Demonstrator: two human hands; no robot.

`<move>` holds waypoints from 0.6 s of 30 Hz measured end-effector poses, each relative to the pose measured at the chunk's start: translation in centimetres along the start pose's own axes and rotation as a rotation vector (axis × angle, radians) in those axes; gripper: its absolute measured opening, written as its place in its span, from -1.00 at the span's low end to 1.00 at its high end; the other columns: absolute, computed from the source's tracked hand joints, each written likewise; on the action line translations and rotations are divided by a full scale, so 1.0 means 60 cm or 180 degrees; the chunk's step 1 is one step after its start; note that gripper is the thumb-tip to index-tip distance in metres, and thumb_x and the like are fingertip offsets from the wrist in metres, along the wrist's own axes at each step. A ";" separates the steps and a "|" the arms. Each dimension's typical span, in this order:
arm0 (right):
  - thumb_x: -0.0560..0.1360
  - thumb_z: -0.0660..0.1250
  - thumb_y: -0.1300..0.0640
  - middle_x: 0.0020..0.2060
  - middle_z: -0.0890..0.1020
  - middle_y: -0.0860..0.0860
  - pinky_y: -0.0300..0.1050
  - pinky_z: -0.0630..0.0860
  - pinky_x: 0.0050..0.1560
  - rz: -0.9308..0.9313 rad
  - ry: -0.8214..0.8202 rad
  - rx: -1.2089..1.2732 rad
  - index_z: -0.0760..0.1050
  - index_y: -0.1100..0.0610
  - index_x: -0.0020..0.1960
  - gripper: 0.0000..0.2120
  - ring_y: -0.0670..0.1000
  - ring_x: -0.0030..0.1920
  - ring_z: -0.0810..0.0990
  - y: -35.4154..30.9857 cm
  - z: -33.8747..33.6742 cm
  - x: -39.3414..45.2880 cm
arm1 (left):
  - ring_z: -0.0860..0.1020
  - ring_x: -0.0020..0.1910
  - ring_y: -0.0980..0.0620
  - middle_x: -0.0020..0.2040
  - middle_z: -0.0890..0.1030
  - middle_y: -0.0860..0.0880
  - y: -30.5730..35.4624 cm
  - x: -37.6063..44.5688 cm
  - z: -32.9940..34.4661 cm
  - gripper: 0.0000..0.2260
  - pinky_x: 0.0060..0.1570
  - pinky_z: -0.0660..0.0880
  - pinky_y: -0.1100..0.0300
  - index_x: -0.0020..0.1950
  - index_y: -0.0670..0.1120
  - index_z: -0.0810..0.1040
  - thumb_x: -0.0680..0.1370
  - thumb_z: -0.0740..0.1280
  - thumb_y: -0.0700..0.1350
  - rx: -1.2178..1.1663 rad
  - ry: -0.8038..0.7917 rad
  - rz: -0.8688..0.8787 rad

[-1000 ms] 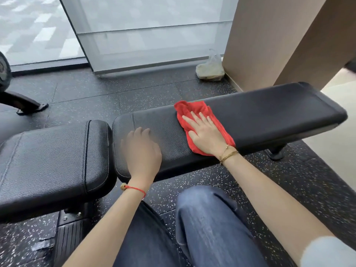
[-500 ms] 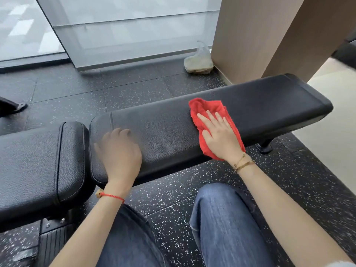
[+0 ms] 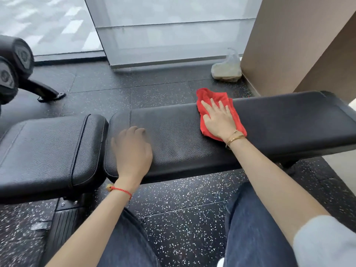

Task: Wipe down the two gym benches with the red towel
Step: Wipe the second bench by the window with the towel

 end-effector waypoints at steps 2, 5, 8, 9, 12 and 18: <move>0.61 0.03 0.02 0.58 0.05 0.04 0.10 -0.15 0.55 -0.0329 -0.0012 0.0002 0.05 -0.10 0.57 -0.46 0.16 0.57 -0.01 -0.051 0.015 -0.009 | 0.37 0.37 -0.14 0.34 0.49 -0.03 -0.002 0.000 0.001 -0.60 0.40 0.21 -0.27 0.30 -0.03 0.48 0.49 0.12 -0.04 0.0017 0.0023 0.0018; 0.61 0.07 -0.01 0.58 0.06 0.04 0.08 -0.13 0.55 -0.0716 0.0070 -0.0007 0.07 -0.09 0.57 -0.46 0.15 0.57 0.00 -0.101 0.036 -0.040 | 0.39 0.36 -0.13 0.34 0.50 -0.03 -0.002 -0.001 0.000 -0.60 0.39 0.22 -0.26 0.30 -0.04 0.50 0.49 0.14 -0.05 0.0041 0.0050 0.0023; 0.63 0.06 -0.07 0.58 0.05 0.03 0.07 -0.16 0.55 -0.0948 -0.0039 0.0170 0.08 -0.11 0.56 -0.48 0.14 0.57 -0.03 -0.120 0.044 -0.070 | 0.37 0.39 -0.11 0.36 0.49 -0.01 -0.001 0.001 -0.002 -0.60 0.41 0.19 -0.24 0.32 -0.03 0.50 0.50 0.15 -0.05 0.0010 0.0003 -0.0004; 0.63 0.06 -0.09 0.58 0.05 0.03 0.06 -0.17 0.55 -0.1019 -0.0108 0.0289 0.10 -0.11 0.56 -0.49 0.13 0.58 -0.04 -0.122 0.043 -0.078 | 0.37 0.39 -0.11 0.37 0.49 -0.01 -0.001 0.001 -0.002 -0.60 0.42 0.18 -0.24 0.33 -0.03 0.49 0.51 0.15 -0.04 -0.0001 -0.0009 -0.0007; 0.63 0.13 -0.05 0.57 0.13 0.05 0.02 -0.12 0.56 -0.1112 -0.0190 0.1042 0.19 -0.04 0.54 -0.51 0.10 0.57 0.01 -0.115 0.026 -0.093 | 0.37 0.40 -0.11 0.39 0.49 -0.01 -0.002 0.001 -0.002 -0.59 0.44 0.17 -0.23 0.34 -0.03 0.50 0.51 0.15 -0.04 -0.0053 -0.0022 -0.0017; 0.56 0.16 -0.22 0.58 0.03 0.12 0.06 -0.14 0.56 -0.0240 0.0289 0.0322 0.03 0.18 0.57 -0.24 0.14 0.58 -0.07 -0.065 0.010 -0.100 | 0.37 0.41 -0.10 0.39 0.50 0.00 -0.003 0.001 -0.001 -0.59 0.45 0.16 -0.22 0.34 -0.02 0.51 0.52 0.14 -0.03 -0.0119 0.0026 -0.0040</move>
Point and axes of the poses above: each hand's wrist, its own x-axis towards the middle knuckle, its own z-axis out of the palm, y = z × x, the point moved 1 cm from there along x, towards the middle knuckle
